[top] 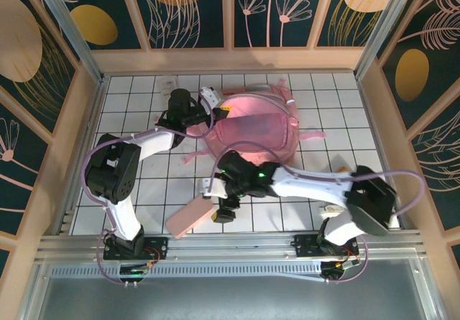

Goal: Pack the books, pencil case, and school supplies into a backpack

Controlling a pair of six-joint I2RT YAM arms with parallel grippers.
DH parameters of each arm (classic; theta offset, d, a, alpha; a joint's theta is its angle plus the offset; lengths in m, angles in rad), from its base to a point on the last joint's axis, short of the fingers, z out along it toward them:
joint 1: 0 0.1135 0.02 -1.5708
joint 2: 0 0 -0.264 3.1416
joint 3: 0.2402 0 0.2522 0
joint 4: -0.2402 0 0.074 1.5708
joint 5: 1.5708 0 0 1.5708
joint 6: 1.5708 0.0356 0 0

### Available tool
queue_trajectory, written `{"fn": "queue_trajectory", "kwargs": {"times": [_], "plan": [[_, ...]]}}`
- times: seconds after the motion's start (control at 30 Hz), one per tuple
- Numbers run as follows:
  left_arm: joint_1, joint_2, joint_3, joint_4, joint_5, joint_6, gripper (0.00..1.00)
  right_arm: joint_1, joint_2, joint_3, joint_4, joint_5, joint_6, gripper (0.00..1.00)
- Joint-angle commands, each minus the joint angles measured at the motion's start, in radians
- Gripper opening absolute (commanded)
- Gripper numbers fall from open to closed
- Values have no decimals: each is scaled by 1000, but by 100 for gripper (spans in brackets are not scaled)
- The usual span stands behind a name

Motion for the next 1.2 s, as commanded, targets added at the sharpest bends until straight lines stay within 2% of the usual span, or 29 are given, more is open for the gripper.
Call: {"fn": "queue_trajectory", "kwargs": {"times": [0.0,0.17,0.5,0.53,0.6,0.67,0.73,0.83,1.0,1.17], "plan": [[6,-7,19,29,83,21,0,1,135,111,37,-62,-323,99],[11,-22,19,-15,111,32,0,4,270,163,71,-69,-345,99],[18,-39,19,-92,148,78,0,15,396,197,18,-81,-370,98],[18,-39,19,-92,150,78,0,15,403,197,15,-85,-365,94],[21,-44,17,-92,156,78,0,14,412,196,30,-81,-336,75],[24,-51,14,-92,157,79,0,10,398,172,73,-81,-283,63],[29,-62,11,-93,158,79,0,1,355,130,128,-91,-214,51],[35,-82,2,-101,163,92,0,-21,258,79,153,-93,-128,42],[36,-100,-4,-121,176,139,0,-76,-26,-29,176,-43,62,41],[37,-109,-29,-84,212,169,0,-241,-361,-136,48,77,185,43]]}}
